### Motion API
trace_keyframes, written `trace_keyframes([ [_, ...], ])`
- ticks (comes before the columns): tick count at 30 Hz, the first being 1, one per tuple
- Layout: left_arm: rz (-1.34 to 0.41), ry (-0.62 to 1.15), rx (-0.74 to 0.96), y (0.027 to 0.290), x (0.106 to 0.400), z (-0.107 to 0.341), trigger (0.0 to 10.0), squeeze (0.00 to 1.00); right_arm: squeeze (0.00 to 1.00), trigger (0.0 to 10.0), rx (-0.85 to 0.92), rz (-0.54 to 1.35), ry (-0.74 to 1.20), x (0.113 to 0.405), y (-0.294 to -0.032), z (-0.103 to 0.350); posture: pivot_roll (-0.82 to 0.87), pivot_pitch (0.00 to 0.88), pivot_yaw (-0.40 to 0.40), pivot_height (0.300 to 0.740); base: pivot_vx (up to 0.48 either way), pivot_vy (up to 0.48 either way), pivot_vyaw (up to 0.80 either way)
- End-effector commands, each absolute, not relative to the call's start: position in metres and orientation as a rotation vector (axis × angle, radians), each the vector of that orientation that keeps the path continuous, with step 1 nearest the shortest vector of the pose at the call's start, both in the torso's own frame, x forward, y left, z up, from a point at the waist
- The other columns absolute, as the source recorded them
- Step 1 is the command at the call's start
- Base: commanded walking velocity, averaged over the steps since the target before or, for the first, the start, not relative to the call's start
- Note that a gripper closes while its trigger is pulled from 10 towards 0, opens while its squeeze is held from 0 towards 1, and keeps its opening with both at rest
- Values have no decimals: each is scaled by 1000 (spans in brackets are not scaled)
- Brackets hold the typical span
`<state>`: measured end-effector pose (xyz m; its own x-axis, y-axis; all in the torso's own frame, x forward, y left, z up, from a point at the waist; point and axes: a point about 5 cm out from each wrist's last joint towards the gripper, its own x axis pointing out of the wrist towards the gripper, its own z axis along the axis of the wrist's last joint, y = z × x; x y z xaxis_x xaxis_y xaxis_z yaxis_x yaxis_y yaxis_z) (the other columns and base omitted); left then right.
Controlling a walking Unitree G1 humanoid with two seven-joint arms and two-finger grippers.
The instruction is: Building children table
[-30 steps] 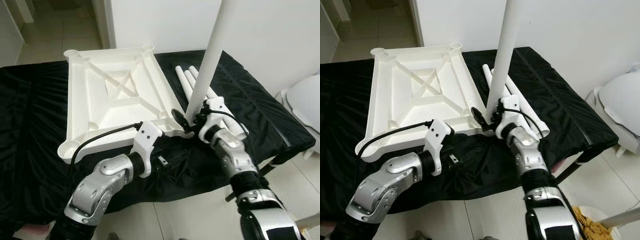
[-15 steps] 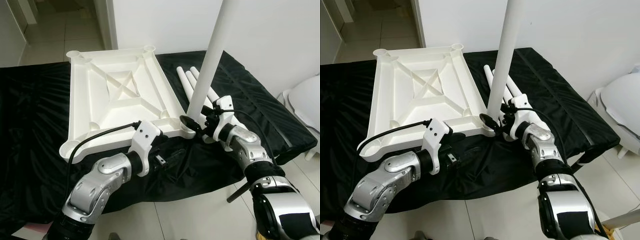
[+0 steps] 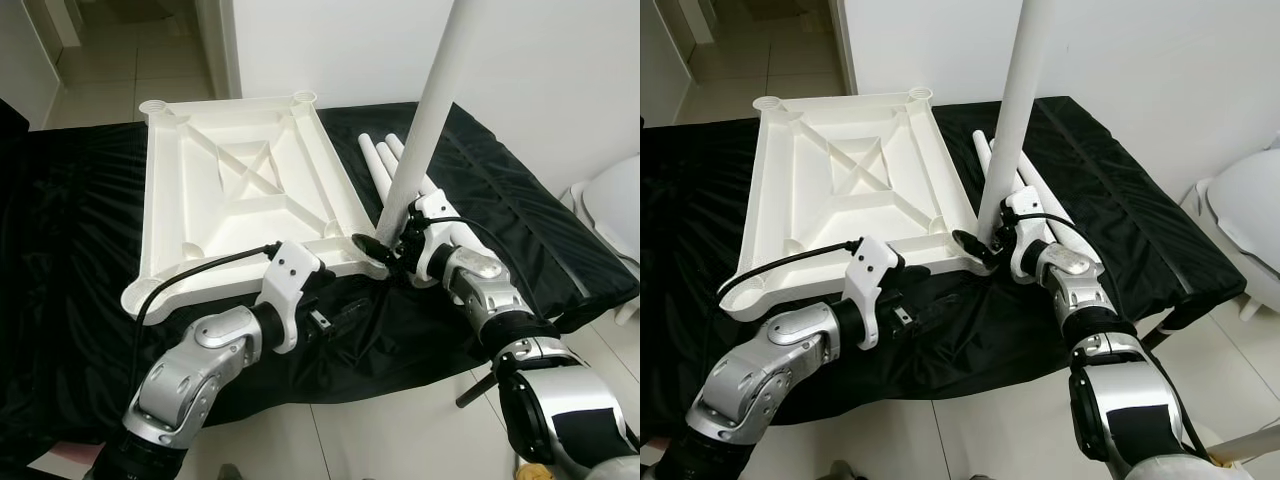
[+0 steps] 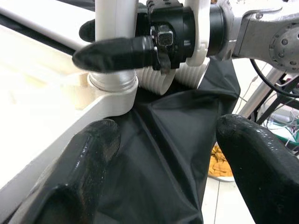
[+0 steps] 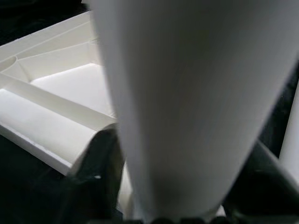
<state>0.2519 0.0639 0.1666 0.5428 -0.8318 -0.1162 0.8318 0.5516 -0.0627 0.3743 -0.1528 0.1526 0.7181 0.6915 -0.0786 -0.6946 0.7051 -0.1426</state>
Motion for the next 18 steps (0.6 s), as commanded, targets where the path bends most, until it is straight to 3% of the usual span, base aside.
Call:
trace_keyframes([
  [1,-998,136,-7,64,249,168,10000,0,0,0,-184,790,54,373,-153,147,-15,52,-4,740,0,0,0],
  [9,-1000,138,-9,63,248,168,10000,0,0,0,-156,760,50,372,-158,144,-23,51,-5,740,0,0,0],
  [10,-1003,138,-9,62,248,168,10000,0,0,10000,-133,707,43,373,-160,142,-25,48,-11,740,0,0,0],
  [18,-1012,140,-12,61,246,167,10000,0,0,10000,-22,518,-3,375,-161,141,-34,43,-16,740,0,0,0],
])
